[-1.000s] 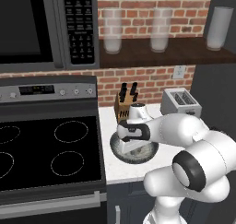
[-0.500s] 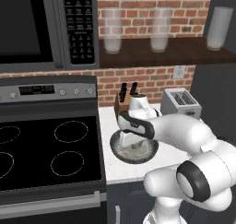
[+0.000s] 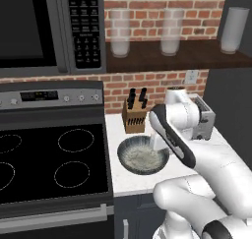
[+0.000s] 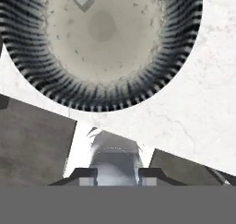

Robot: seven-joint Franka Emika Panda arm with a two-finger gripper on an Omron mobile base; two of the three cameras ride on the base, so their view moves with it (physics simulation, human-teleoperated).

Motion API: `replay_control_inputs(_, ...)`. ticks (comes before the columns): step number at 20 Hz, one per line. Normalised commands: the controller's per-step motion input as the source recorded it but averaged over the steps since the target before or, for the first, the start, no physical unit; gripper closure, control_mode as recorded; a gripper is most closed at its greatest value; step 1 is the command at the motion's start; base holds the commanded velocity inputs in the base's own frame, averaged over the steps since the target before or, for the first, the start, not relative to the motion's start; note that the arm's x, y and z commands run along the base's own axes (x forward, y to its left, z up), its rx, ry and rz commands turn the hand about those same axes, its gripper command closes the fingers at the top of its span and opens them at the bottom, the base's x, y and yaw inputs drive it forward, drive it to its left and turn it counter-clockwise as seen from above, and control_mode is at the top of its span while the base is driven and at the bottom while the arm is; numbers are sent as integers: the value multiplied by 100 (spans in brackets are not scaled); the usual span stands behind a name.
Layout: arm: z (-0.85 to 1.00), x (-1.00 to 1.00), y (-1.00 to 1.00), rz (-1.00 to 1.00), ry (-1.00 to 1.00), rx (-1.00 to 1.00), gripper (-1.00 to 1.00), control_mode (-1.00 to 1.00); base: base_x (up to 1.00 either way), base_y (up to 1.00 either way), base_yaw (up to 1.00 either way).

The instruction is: Grab a lemon wedge from the fridge and one ice cube from the ice bowl, and put them in the glass of lemonade.

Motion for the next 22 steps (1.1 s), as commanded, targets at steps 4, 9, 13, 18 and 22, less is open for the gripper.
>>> replay_control_inputs(4, 67, -49, -88, -12, -12, 0, 100, -100, 0, 0, 0)
replay_control_inputs(9, 99, 0, -77, -19, -6, 0, 100, -100, 0, 0, 0)
replay_control_inputs(13, 73, 16, -88, -26, 0, 0, 100, -100, 0, 0, 0)
replay_control_inputs(18, 2, 33, -52, -11, 0, 1, 100, -100, 0, 0, 0)
replay_control_inputs(22, -4, 57, -26, -1, 0, 0, 100, -100, 0, 0, 0)
